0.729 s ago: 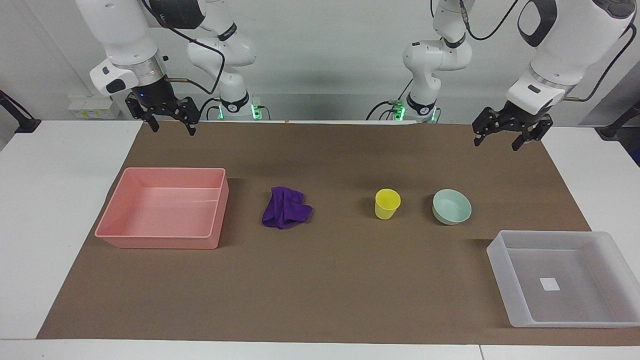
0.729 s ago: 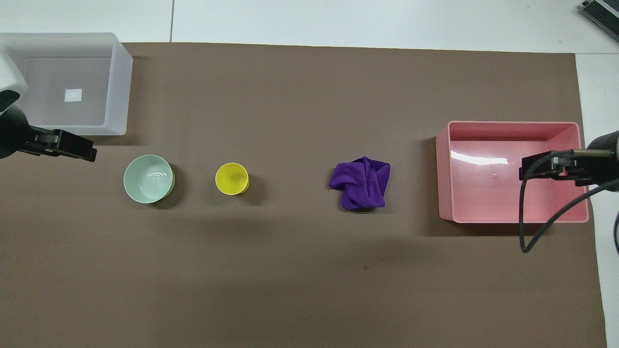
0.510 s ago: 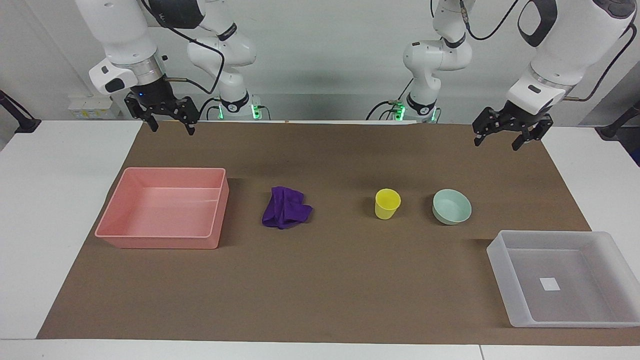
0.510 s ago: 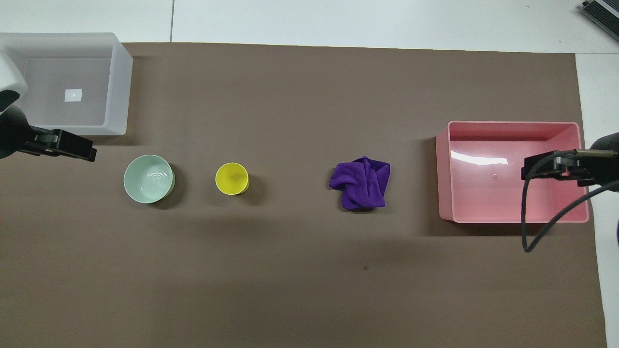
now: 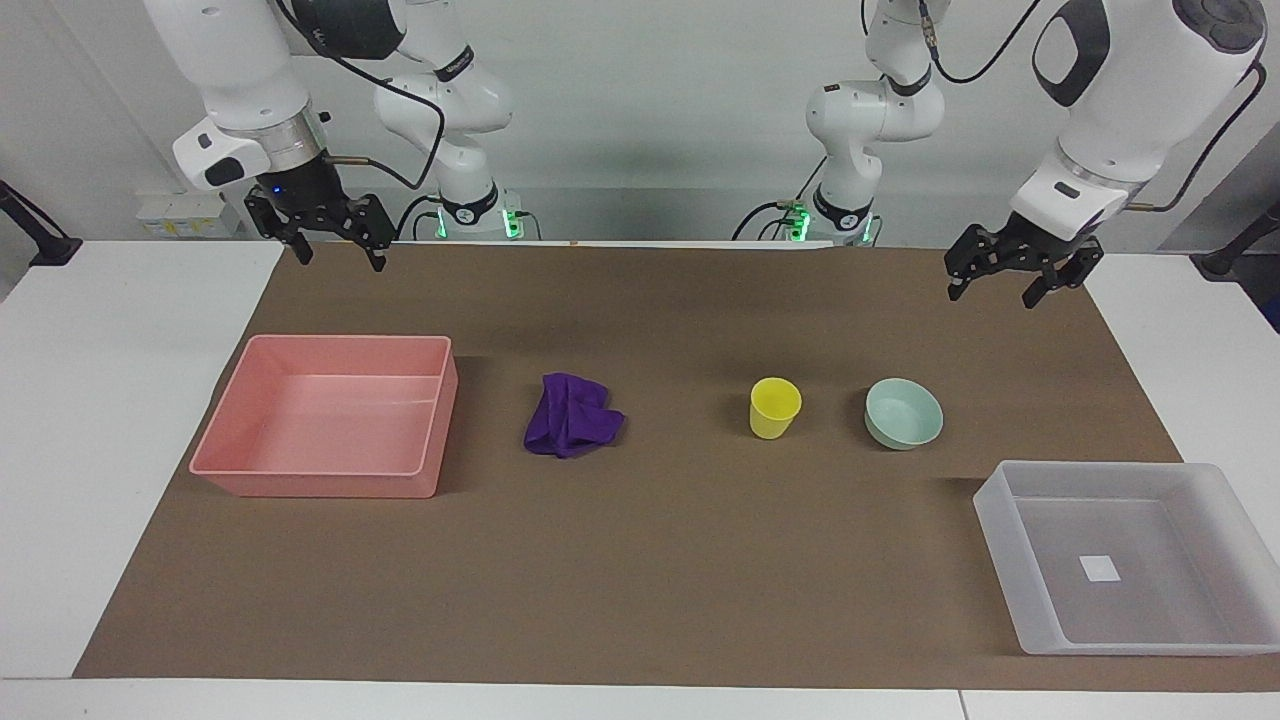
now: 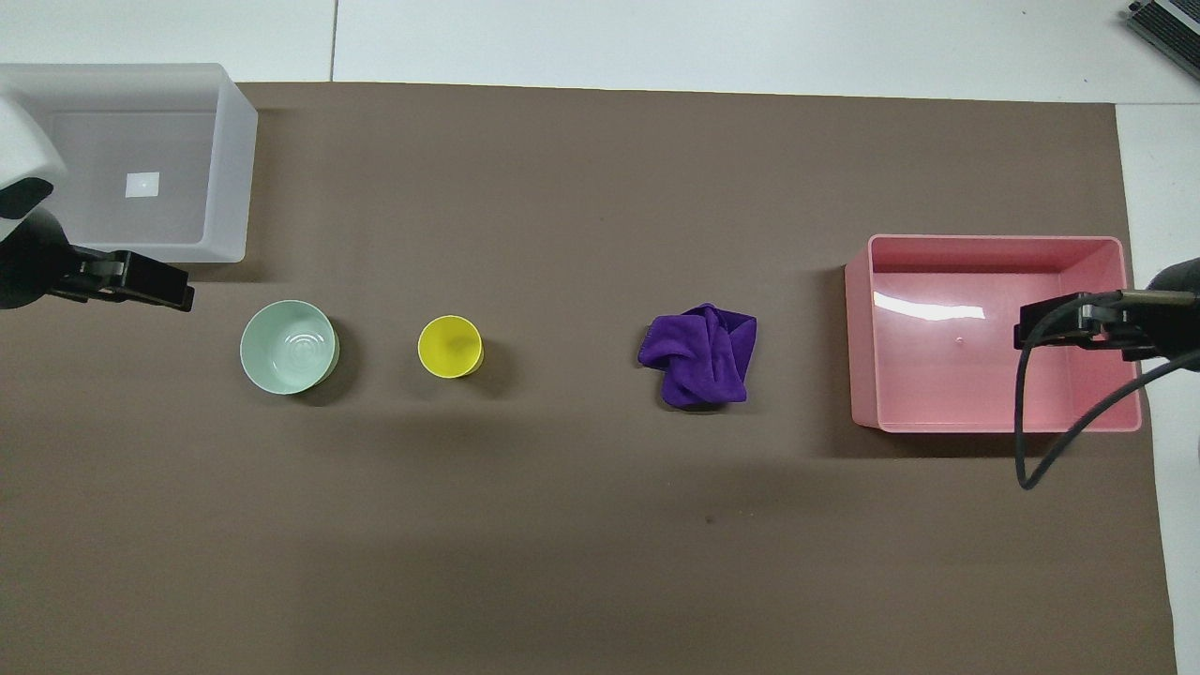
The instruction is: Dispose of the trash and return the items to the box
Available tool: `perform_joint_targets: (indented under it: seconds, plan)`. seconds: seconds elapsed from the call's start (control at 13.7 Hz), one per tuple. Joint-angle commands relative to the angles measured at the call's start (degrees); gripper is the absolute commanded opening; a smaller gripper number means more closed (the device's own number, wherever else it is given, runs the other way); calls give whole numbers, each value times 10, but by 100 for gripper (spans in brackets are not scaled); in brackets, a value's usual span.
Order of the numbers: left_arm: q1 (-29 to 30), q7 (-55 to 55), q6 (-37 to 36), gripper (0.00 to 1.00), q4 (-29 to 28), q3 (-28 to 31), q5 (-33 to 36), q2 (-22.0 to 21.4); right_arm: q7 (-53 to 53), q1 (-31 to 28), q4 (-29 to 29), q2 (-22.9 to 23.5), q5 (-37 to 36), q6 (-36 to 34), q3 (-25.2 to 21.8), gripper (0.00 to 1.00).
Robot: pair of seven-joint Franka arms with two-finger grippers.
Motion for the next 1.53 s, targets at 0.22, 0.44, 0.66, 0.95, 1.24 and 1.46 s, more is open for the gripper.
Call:
perform_joint_targets:
  seconds: [0.22,0.44,0.66,0.95,1.24,1.46]
  plan:
    - [3,-27,166,100,-169,-1,11,-26,-17,-5,-18,-15,8,17,2,100]
    - [12,-40,284,100,-254,-1,11,-18,-12,4,-19,-15,8,40,8,100]
    - [30,-51,379,100,-311,-1,10,4,-9,31,-24,19,10,79,9,100]
    - [42,-53,438,100,-336,-1,10,41,54,124,-85,101,10,247,9,100]
    - [42,-51,455,100,-335,-2,9,66,111,201,-149,160,9,395,9,100]
    - [44,-49,447,0,-339,-2,8,64,110,209,-212,179,9,497,10,100]
